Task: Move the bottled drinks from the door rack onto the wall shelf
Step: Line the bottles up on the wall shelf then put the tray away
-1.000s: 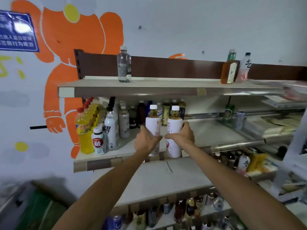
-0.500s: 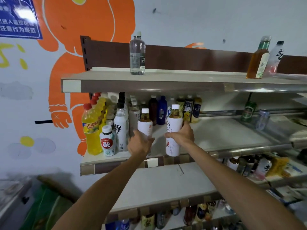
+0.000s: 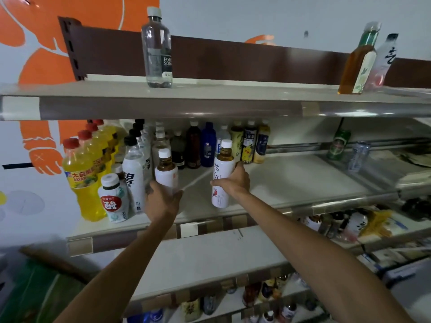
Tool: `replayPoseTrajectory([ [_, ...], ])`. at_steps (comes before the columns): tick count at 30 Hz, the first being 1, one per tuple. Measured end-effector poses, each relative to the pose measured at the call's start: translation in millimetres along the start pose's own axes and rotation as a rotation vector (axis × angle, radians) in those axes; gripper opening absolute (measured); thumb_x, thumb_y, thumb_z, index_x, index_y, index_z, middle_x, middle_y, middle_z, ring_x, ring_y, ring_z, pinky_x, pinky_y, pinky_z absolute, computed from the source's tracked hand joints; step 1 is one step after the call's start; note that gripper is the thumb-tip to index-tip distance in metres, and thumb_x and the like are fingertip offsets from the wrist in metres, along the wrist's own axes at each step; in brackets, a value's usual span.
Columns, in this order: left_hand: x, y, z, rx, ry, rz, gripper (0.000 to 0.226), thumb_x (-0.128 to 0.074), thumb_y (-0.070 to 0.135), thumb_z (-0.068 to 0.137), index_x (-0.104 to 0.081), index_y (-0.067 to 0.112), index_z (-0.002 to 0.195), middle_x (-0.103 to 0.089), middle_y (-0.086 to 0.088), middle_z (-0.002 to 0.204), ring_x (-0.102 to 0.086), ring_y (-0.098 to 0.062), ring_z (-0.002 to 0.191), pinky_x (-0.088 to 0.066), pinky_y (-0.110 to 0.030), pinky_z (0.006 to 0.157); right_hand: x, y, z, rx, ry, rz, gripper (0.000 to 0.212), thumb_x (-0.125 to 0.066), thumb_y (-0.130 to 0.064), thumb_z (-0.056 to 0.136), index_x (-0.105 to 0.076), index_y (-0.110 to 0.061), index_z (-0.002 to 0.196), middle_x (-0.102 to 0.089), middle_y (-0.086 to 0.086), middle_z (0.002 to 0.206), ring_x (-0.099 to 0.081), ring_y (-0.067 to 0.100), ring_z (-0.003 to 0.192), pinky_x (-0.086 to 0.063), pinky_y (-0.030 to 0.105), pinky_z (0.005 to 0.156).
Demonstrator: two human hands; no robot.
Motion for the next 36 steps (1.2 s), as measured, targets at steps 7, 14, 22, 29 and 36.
replayPoseTrajectory([
  [7, -7.5, -15.1, -11.6, 0.096, -0.009, 0.067, 0.07, -0.081, 0.026, 0.074, -0.036, 0.005, 0.123, -0.049, -0.023, 0.12, -0.051, -0.042, 0.11, -0.048, -0.052, 0.085, -14.9, 16.6, 4.3, -0.014, -0.08, -0.023, 0.074, -0.092, -0.025, 0.059, -0.043, -0.013, 0.114, -0.064, 0.008, 0.122, -0.062, 0.029, 0.11, -0.049, 0.035, 0.086],
  [14, -17.3, -27.5, -25.8, 0.064, -0.09, 0.033, 0.038, -0.065, 0.031, 0.091, -0.046, 0.008, 0.115, -0.06, -0.016, 0.113, -0.062, -0.031, 0.099, -0.05, -0.034, 0.07, -20.5, 23.0, 11.8, 0.014, -0.155, -0.074, 0.082, -0.091, -0.027, 0.06, -0.037, -0.015, 0.12, -0.062, 0.009, 0.124, -0.06, 0.031, 0.113, -0.051, 0.045, 0.093],
  [22, -29.5, -23.3, -8.4, 0.072, -0.121, 0.259, 0.038, -0.056, 0.038, 0.095, -0.044, 0.01, 0.117, -0.06, -0.012, 0.116, -0.057, -0.029, 0.108, -0.049, -0.041, 0.09, -21.6, 30.4, 14.8, 0.026, -0.153, -0.056, 0.076, -0.089, -0.022, 0.062, -0.033, -0.017, 0.115, -0.062, 0.01, 0.121, -0.062, 0.033, 0.109, -0.052, 0.05, 0.092],
  [29, -42.2, -18.4, 16.2, 0.137, -0.161, 0.394, 0.041, -0.058, 0.033, 0.095, -0.042, 0.007, 0.121, -0.059, -0.015, 0.123, -0.053, -0.031, 0.116, -0.044, -0.041, 0.096, -25.1, 34.3, 14.3, 0.052, -0.171, -0.046, 0.072, -0.087, -0.023, 0.067, -0.031, -0.016, 0.113, -0.061, 0.01, 0.121, -0.061, 0.031, 0.108, -0.052, 0.047, 0.09],
  [36, -48.2, -10.4, 37.0, 0.158, -0.207, 0.441, 0.03, -0.052, 0.029, 0.098, -0.042, 0.009, 0.117, -0.063, -0.012, 0.114, -0.063, -0.029, 0.104, -0.051, -0.039, 0.085, -29.1, 37.1, 18.5, 0.049, -0.176, -0.045, 0.075, -0.088, -0.025, 0.066, -0.03, -0.018, 0.113, -0.059, 0.009, 0.123, -0.06, 0.031, 0.109, -0.053, 0.049, 0.09],
])
Point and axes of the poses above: each hand's wrist, its own z-axis towards the middle knuckle, its own x-axis out of the back of the hand, y = z × x, the point moved 7 cm from there along z, towards the middle knuckle
